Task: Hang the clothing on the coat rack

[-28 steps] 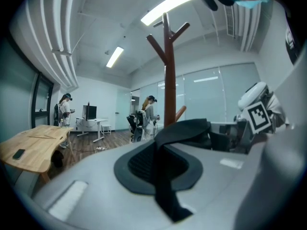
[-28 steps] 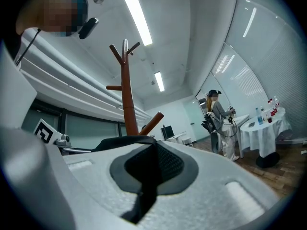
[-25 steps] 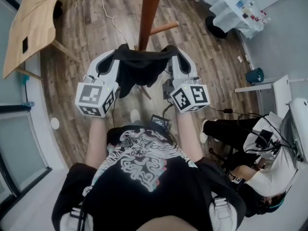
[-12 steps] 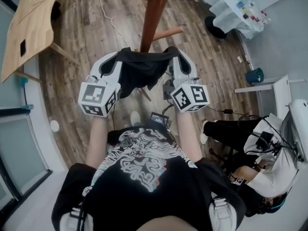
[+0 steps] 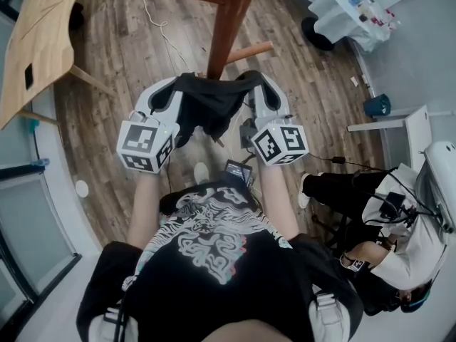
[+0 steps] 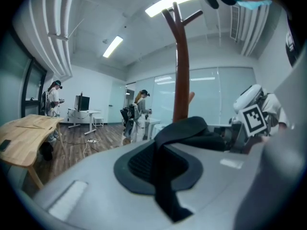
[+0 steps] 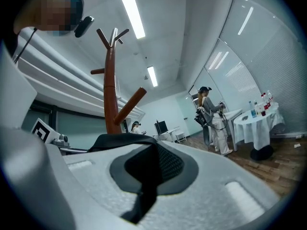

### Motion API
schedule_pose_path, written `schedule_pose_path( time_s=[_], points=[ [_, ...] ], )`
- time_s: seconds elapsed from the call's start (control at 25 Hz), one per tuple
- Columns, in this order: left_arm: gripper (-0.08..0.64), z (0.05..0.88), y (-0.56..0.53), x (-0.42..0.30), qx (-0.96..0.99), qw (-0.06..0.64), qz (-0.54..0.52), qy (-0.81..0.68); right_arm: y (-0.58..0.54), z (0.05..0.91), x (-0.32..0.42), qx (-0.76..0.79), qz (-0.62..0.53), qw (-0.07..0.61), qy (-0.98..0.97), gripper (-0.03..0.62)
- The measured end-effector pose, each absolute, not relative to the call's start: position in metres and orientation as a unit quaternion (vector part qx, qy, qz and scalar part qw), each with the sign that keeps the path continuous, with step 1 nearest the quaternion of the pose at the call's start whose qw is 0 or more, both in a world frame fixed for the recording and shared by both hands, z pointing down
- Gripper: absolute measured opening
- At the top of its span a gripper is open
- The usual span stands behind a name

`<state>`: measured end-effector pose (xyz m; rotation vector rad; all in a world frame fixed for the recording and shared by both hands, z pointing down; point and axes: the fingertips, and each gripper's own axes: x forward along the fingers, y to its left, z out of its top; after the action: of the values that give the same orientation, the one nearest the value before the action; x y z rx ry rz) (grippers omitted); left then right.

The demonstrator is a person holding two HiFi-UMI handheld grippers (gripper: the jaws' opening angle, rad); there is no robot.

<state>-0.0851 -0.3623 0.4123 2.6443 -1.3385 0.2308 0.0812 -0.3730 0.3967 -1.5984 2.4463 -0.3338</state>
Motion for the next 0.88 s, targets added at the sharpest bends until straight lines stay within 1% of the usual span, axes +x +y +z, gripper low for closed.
schedule_pose_path(
  time_s=[0.44,0.68,0.88],
  points=[
    [0.002,0.428,-0.374,-0.079,0.894,0.105,0.085,-0.427,-0.385,0.417,0.067,-0.537,-0.13,0.085,0.829,0.002],
    [0.002,0.439,-0.374,-0.075,0.896,0.118,0.09,-0.42,-0.384,0.434,0.06,-0.541,-0.098,0.024,0.835,0.002],
    [0.002,0.452,-0.373,-0.071,0.897,0.129,0.098,-0.411,-0.383,0.442,0.056,-0.534,-0.1,0.013,0.839,0.002]
  ],
)
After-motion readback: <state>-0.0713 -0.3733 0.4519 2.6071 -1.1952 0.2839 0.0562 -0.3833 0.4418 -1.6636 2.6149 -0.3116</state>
